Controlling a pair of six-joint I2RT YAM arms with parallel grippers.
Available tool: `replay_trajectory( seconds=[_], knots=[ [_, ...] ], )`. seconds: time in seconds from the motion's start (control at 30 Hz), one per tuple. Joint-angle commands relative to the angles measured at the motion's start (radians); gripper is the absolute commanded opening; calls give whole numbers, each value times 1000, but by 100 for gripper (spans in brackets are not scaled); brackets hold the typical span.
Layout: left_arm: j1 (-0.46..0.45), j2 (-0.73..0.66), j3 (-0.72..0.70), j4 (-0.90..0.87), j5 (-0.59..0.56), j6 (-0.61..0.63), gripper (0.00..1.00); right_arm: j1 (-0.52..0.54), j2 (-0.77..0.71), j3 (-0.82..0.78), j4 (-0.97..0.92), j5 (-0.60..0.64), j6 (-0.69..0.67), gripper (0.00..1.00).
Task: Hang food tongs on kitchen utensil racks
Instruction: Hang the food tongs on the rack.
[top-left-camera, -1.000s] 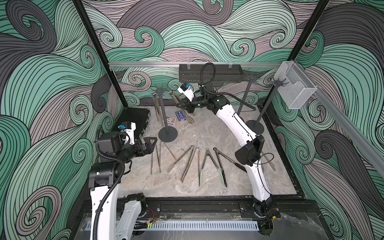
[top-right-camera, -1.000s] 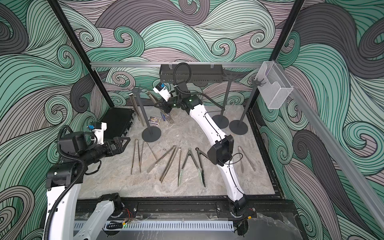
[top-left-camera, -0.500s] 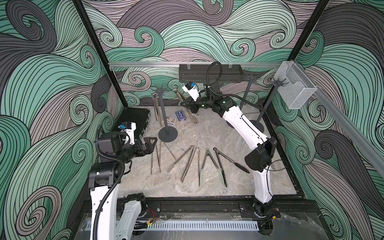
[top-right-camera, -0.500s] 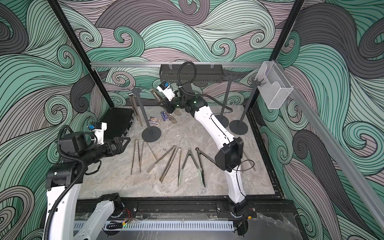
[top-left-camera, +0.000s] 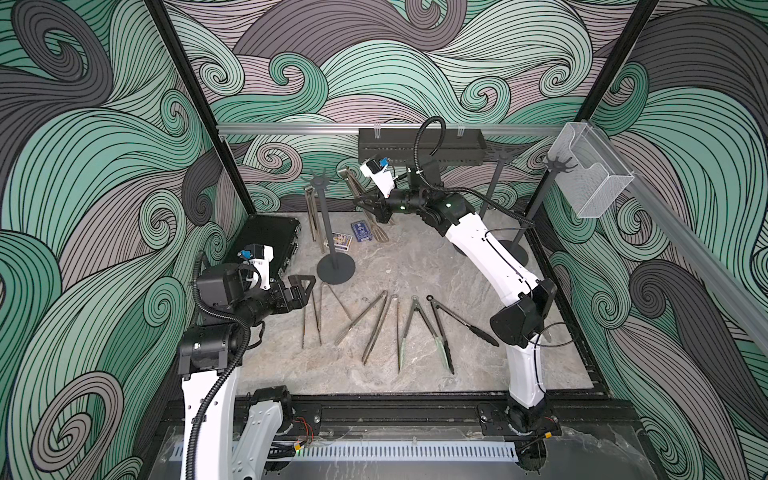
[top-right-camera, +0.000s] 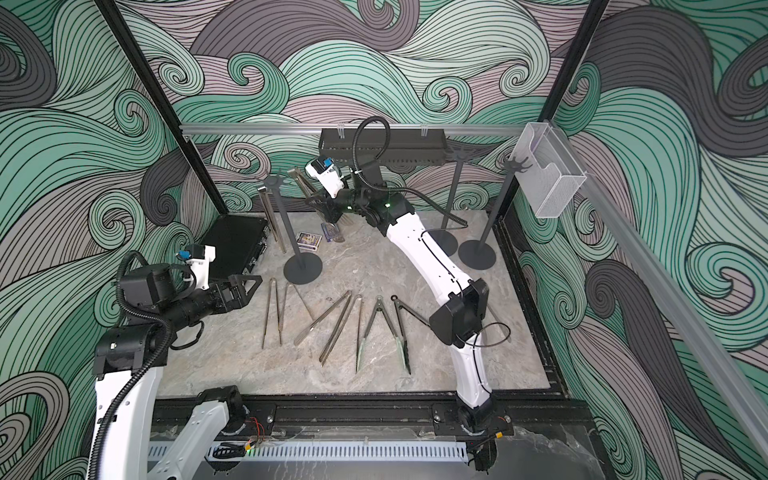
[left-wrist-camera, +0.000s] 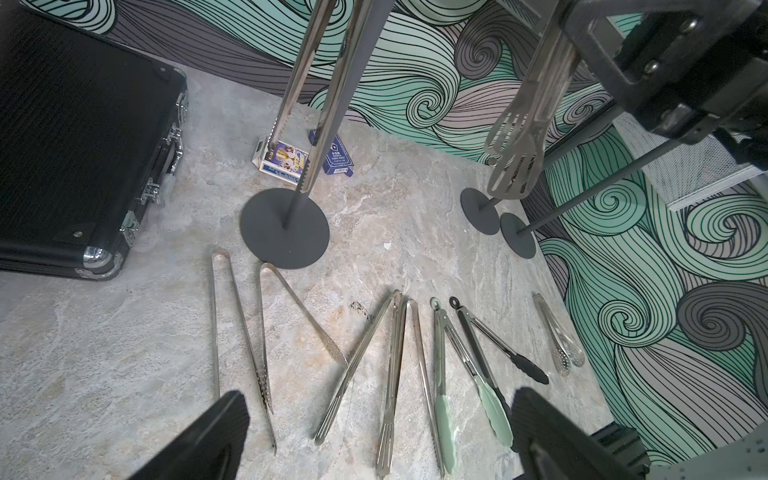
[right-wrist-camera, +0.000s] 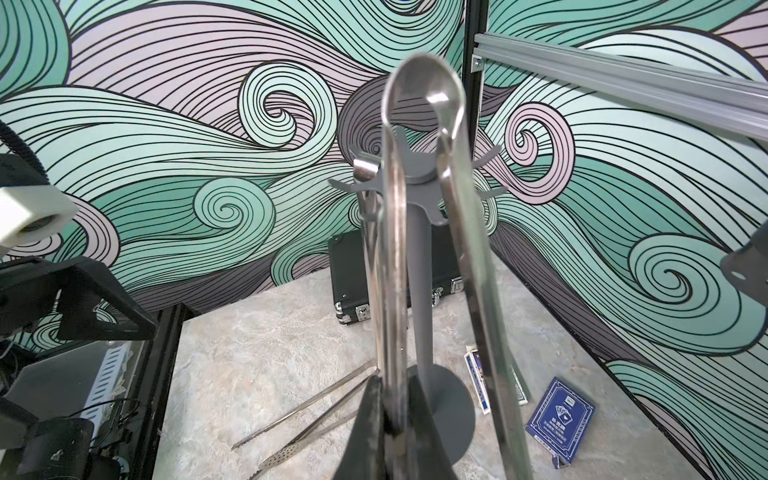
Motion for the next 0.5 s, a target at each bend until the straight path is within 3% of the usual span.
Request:
replay_trajectory(
  seconds=[0.0, 0.47],
  knots=[
    [-4, -7, 3, 17, 16, 10, 99, 11, 31, 42, -10, 12, 14, 0],
    [-3, -8, 0, 20, 24, 12, 99, 19, 124, 155, -50, 42, 41, 0]
  ],
)
